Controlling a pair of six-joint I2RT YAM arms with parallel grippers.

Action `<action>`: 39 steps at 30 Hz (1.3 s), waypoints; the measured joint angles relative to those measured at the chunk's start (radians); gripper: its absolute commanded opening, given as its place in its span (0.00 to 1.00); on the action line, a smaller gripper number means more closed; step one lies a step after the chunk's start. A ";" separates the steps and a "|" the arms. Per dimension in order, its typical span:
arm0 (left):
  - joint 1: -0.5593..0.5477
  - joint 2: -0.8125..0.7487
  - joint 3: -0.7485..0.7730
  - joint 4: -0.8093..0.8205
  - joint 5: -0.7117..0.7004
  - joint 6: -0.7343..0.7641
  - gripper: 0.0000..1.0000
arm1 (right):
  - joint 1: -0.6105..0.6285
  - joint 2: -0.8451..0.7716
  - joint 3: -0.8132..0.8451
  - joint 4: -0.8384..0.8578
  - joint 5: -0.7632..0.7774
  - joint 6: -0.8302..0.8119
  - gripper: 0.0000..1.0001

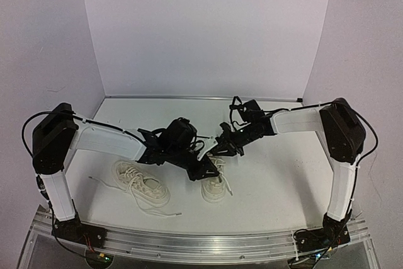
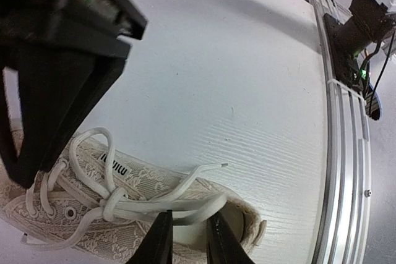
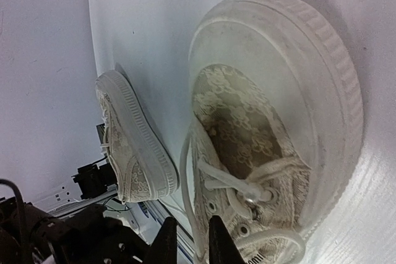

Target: Tie the shoes

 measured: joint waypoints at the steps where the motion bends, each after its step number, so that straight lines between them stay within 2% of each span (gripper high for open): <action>1: -0.006 0.000 0.012 -0.022 -0.002 0.018 0.31 | 0.004 0.012 0.016 0.000 -0.002 0.000 0.18; 9: -0.038 -0.003 0.097 -0.196 -0.015 0.153 0.55 | 0.026 0.003 0.079 -0.010 -0.011 0.002 0.36; 13: -0.016 -0.053 0.100 -0.275 -0.023 0.166 0.60 | 0.002 -0.147 0.008 -0.025 0.020 0.007 0.38; 17: 0.088 -0.164 0.090 -0.240 -0.012 0.077 0.64 | -0.018 -0.347 -0.094 -0.034 0.061 0.003 0.40; 22: 0.185 -0.217 0.106 -0.193 -0.078 -0.015 0.61 | 0.026 -0.409 -0.139 -0.066 0.093 -0.014 0.42; 29: 0.163 -0.044 0.232 -0.276 -0.106 -0.105 0.56 | 0.124 -0.363 -0.188 -0.138 0.141 -0.030 0.40; 39: 0.159 0.136 0.352 -0.355 0.002 -0.201 0.50 | 0.133 -0.350 -0.268 -0.115 0.177 -0.025 0.35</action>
